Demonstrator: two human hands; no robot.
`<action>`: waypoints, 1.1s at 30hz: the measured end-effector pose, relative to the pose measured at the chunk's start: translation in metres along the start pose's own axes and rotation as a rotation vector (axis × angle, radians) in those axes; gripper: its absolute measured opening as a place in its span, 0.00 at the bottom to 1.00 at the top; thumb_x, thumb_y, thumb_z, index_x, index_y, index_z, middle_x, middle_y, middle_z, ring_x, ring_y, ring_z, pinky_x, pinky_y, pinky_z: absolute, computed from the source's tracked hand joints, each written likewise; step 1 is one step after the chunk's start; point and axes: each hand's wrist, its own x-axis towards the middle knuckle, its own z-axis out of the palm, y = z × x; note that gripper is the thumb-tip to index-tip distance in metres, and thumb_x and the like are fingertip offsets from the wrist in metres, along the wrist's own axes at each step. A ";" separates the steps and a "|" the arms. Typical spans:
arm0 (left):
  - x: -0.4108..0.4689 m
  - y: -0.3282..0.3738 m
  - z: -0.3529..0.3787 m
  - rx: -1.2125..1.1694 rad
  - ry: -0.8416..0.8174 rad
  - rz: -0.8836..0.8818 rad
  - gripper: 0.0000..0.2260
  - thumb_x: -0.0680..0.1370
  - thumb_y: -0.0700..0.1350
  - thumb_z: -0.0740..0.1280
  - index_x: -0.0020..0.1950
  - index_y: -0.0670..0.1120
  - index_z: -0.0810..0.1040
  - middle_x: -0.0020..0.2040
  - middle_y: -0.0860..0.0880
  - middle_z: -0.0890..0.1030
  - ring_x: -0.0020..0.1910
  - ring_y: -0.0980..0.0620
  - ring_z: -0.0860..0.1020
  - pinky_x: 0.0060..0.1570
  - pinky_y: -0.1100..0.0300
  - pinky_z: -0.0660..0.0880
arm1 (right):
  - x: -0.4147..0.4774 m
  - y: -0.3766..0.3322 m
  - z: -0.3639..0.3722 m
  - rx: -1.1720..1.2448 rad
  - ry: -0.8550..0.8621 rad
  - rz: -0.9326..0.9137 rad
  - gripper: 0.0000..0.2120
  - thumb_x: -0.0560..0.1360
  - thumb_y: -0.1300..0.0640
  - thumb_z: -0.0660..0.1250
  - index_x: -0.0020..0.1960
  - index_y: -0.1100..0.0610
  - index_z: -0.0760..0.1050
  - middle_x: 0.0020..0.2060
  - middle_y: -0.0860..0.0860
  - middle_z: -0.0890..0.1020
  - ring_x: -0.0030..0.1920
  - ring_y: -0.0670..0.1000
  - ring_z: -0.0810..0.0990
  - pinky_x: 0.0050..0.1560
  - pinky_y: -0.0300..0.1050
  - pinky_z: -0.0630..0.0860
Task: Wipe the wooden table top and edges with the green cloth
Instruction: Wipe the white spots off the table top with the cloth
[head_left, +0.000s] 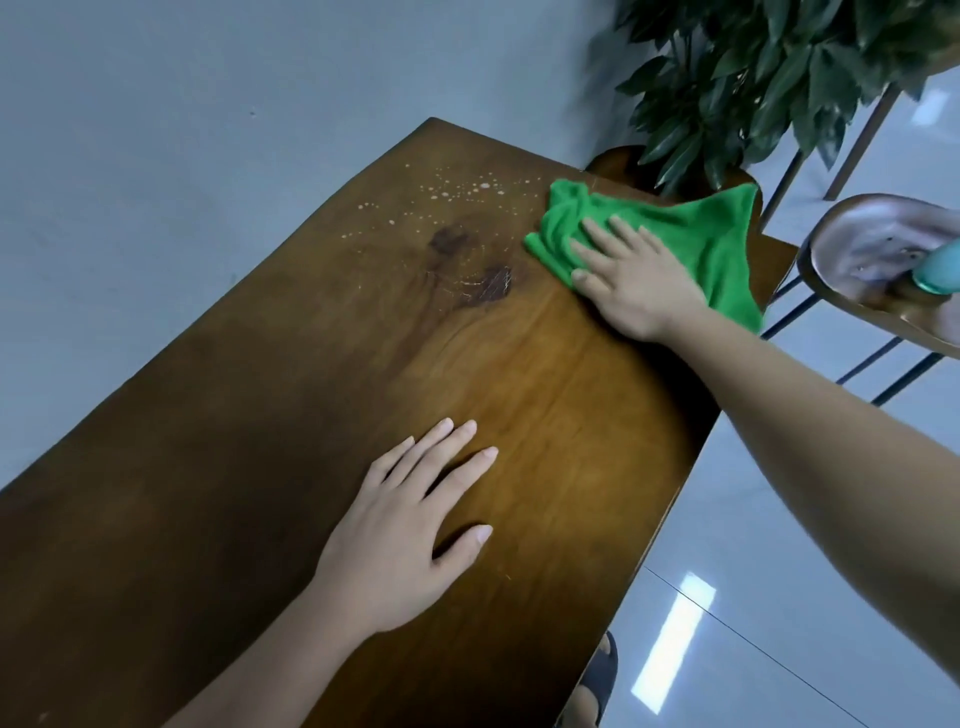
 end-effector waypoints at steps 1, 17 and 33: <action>0.000 0.000 0.000 0.000 -0.005 -0.001 0.29 0.89 0.68 0.52 0.90 0.64 0.53 0.91 0.61 0.47 0.90 0.59 0.43 0.88 0.46 0.51 | -0.016 -0.018 0.006 -0.006 -0.011 -0.049 0.30 0.89 0.35 0.42 0.89 0.42 0.51 0.89 0.47 0.47 0.89 0.53 0.42 0.87 0.56 0.39; 0.002 0.003 -0.008 -0.025 -0.051 -0.016 0.30 0.87 0.71 0.49 0.89 0.70 0.45 0.89 0.66 0.39 0.87 0.63 0.36 0.87 0.53 0.41 | 0.017 -0.079 0.017 0.045 -0.080 -0.419 0.26 0.90 0.39 0.45 0.88 0.38 0.54 0.89 0.44 0.52 0.89 0.50 0.45 0.88 0.53 0.41; 0.001 0.005 -0.012 -0.039 -0.045 -0.025 0.30 0.88 0.68 0.51 0.89 0.67 0.50 0.90 0.64 0.43 0.88 0.62 0.38 0.88 0.50 0.45 | 0.049 -0.113 0.019 0.008 -0.091 -0.342 0.30 0.87 0.36 0.40 0.89 0.38 0.51 0.89 0.45 0.50 0.89 0.53 0.43 0.87 0.57 0.40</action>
